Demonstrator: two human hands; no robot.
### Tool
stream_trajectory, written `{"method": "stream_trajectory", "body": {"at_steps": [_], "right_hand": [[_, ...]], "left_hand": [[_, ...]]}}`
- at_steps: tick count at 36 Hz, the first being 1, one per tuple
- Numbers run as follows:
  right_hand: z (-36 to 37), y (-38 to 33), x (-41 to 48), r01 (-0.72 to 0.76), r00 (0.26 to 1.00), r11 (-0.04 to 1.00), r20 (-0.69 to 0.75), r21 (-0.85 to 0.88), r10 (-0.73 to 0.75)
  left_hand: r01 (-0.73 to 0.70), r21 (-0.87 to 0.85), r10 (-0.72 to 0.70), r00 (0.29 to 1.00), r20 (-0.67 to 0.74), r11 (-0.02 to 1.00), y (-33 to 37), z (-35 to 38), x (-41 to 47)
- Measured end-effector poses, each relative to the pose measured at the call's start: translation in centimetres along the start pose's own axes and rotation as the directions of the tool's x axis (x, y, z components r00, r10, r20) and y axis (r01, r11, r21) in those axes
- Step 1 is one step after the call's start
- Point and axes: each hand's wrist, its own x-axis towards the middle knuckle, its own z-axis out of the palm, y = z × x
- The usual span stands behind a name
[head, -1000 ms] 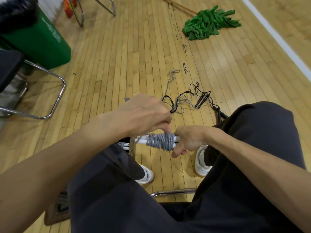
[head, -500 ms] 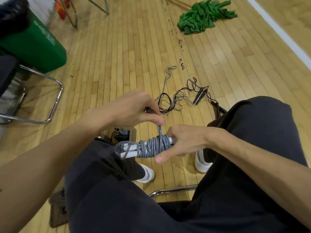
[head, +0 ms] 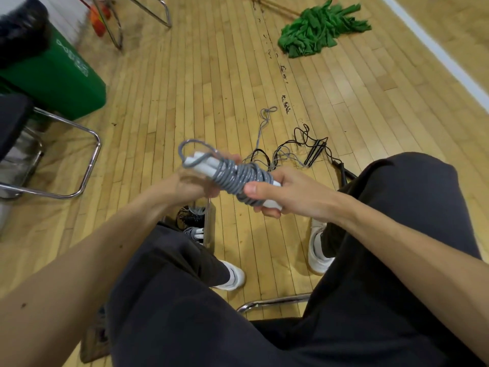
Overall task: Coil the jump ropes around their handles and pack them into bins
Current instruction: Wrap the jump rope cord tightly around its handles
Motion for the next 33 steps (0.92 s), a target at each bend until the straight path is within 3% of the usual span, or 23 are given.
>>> {"method": "stream_trajectory", "body": {"at_steps": [4,6,11,15,18,21,26,33], "right_hand": [[-0.6,0.0,0.3,-0.027,0.994,1.0,-0.108,0.016,0.028],[-0.9,0.1,0.4,-0.046,0.988,0.999,-0.145,0.013,0.047],[-0.9,0.6,0.8,-0.126,0.971,0.991,-0.209,-0.039,0.115],[-1.3,1.6,1.3,-0.224,0.927,0.941,-0.353,-0.255,0.125],[-1.3,2.4,1.7,-0.272,0.906,0.831,-0.42,-0.484,0.052],[-0.4,3.2,2.0,-0.297,0.91,0.663,-0.414,-0.687,-0.021],[0.9,3.8,2.2,-0.297,0.924,0.474,-0.375,-0.829,-0.077],[4.0,0.7,4.5,-0.308,0.91,0.274,-0.366,-0.911,-0.195]], "left_hand": [[0.161,-0.346,-0.15,0.987,0.061,0.924,1.7,3.2,-0.6],[0.182,-0.433,-0.173,0.983,0.061,0.883,2.0,4.4,-0.6],[0.219,-0.398,-0.209,0.976,0.068,0.891,2.6,5.0,-0.7],[0.275,-0.322,-0.271,0.961,0.057,0.906,2.1,4.7,-0.7],[0.271,-0.364,-0.289,0.957,0.005,0.891,1.8,4.6,-0.6],[0.305,-0.504,-0.354,0.935,-0.001,0.808,1.6,4.4,-0.3],[0.374,-0.621,-0.429,0.901,0.066,0.689,2.1,4.1,-0.2],[0.388,-0.681,-0.467,0.881,0.076,0.621,2.0,1.9,-0.5]]}}
